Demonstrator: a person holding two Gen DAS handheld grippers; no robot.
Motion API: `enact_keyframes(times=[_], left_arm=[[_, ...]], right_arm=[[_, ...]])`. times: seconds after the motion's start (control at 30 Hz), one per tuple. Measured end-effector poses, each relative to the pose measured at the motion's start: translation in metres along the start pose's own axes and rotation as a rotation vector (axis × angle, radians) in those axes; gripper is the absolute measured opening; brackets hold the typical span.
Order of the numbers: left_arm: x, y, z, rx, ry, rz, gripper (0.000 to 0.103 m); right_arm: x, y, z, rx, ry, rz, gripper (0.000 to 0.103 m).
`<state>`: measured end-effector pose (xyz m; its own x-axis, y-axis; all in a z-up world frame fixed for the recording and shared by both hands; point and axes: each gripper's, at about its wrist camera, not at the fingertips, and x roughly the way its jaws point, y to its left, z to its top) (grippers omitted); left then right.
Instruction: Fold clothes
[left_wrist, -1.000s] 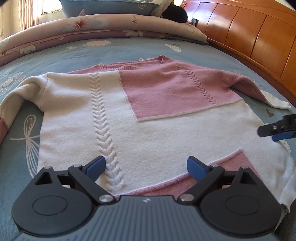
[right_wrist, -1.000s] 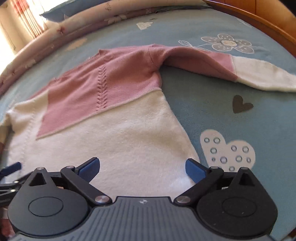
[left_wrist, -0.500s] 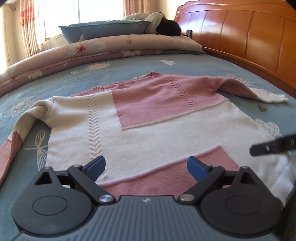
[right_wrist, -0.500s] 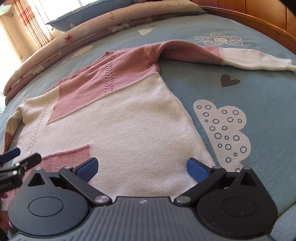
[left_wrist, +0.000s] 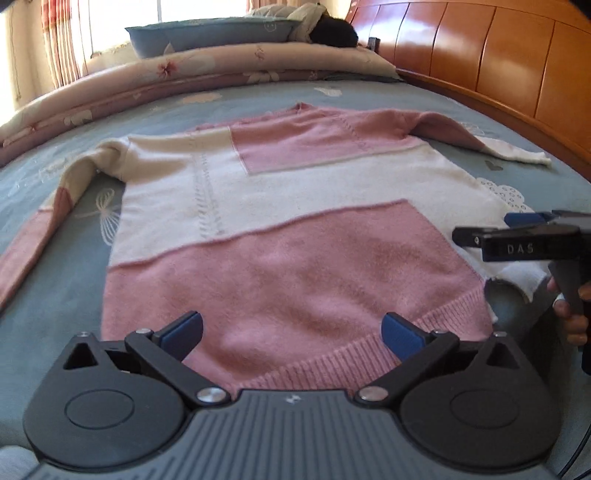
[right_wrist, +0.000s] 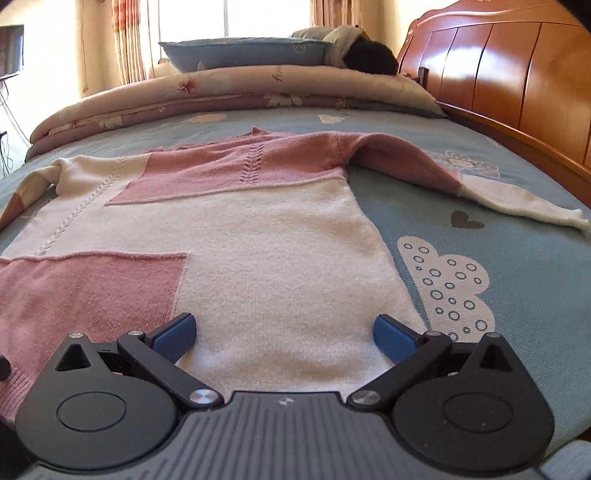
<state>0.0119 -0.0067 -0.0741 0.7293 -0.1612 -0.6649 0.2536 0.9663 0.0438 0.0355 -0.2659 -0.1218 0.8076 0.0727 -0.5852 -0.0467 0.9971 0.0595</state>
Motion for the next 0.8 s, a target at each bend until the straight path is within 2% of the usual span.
enact_keyframes(times=[0.1,0.2,0.27,0.33,0.37,0.43,0.53,0.57,0.67,0.8], left_arm=[[0.000,0.028,0.022,-0.080,0.002,-0.026,0.102],[0.015,0.059,0.031,-0.273,0.105,-0.114,0.102],[0.017,0.071,0.021,-0.394,0.159,-0.176,0.102],[0.014,0.074,0.004,-0.450,0.213,-0.226,0.102],[0.012,0.075,-0.005,-0.472,0.233,-0.240,0.102],[-0.002,0.077,-0.020,-0.492,0.217,-0.242,0.102],[-0.015,0.087,-0.030,-0.572,0.258,-0.264,0.102],[-0.018,0.092,-0.027,-0.587,0.269,-0.257,0.102],[-0.021,0.095,-0.009,-0.566,0.201,-0.219,0.102],[-0.005,0.086,0.002,-0.579,0.176,-0.254,0.102]], right_arm=[[-0.002,-0.005,-0.003,-0.001,-0.023,0.022,0.103],[-0.002,-0.005,-0.006,-0.010,-0.041,0.026,0.103],[-0.002,-0.005,-0.007,-0.017,-0.050,0.027,0.103],[-0.003,-0.005,-0.008,-0.015,-0.055,0.031,0.103],[-0.003,-0.005,-0.008,-0.013,-0.057,0.033,0.103],[-0.003,-0.005,-0.009,-0.016,-0.061,0.031,0.103],[-0.003,-0.003,-0.010,-0.020,-0.064,0.024,0.103],[-0.003,-0.003,-0.010,-0.019,-0.065,0.024,0.103],[-0.003,-0.003,-0.010,-0.018,-0.066,0.026,0.103],[-0.003,-0.002,-0.011,-0.032,-0.064,0.022,0.103]])
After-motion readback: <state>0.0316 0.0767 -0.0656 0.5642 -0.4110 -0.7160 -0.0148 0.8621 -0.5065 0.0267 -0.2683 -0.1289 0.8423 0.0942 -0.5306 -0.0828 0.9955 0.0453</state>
